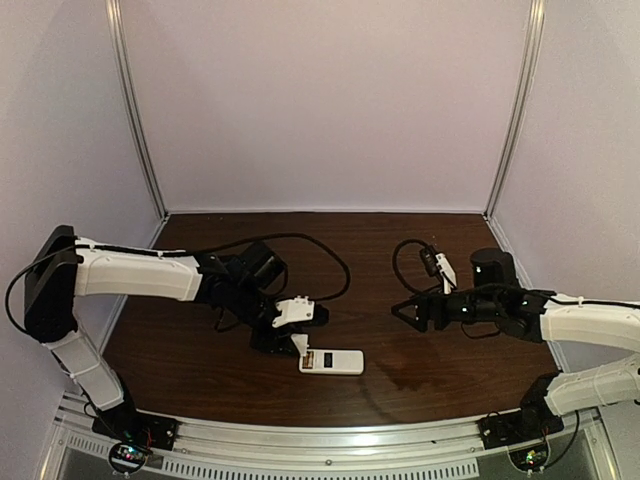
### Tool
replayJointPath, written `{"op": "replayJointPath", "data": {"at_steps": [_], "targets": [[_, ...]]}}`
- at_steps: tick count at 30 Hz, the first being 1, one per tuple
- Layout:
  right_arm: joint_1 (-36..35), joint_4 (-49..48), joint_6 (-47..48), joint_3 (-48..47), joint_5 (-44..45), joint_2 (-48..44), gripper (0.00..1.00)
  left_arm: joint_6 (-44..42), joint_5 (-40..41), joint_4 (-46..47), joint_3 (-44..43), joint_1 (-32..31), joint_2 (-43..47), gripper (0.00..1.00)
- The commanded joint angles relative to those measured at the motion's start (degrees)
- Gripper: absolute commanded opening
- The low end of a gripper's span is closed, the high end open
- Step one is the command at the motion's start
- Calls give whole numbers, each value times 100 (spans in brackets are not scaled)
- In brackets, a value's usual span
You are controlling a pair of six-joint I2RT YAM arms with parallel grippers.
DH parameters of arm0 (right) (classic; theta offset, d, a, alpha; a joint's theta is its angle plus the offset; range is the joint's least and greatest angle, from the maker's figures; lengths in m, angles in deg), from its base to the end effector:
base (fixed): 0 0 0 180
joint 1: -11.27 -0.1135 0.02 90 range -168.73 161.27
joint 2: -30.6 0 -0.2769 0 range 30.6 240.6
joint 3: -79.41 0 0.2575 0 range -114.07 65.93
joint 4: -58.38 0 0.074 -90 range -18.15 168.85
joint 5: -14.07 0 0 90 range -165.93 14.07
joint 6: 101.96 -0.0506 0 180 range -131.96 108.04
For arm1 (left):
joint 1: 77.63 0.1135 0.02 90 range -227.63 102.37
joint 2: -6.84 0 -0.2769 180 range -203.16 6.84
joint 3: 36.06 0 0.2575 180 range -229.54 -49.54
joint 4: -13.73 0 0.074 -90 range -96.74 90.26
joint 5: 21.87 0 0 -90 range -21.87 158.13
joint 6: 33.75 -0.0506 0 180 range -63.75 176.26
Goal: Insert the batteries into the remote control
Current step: Load the battery cover onto the remote control without the battery cover.
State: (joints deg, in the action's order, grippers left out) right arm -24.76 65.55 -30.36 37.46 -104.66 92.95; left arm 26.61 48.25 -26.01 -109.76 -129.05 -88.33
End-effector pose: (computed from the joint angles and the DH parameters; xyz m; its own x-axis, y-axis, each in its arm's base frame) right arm 0.1780 0.1595 0.2142 -0.6267 -0.1136 -0.7709 -0.6983 0.5210 0.4909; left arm 0.2005 -0.2790 0.1885 -0.0609 0.8222 -0.5660 0.9980 0.0596 -0.0208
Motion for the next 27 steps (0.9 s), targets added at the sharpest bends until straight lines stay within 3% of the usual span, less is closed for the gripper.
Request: {"op": "replayJointPath", "data": {"at_steps": [1, 16, 27], "targets": [[-26, -181, -51, 142, -90, 31, 85, -154, 105, -191, -80, -106, -208, 39], [-17, -950, -472, 640, -2, 162, 85, 19, 246, -199, -467, -254, -798, 40], [-9, -913, -432, 602, 17, 209, 85, 119, 216, -194, -517, -263, -959, 40]]}}
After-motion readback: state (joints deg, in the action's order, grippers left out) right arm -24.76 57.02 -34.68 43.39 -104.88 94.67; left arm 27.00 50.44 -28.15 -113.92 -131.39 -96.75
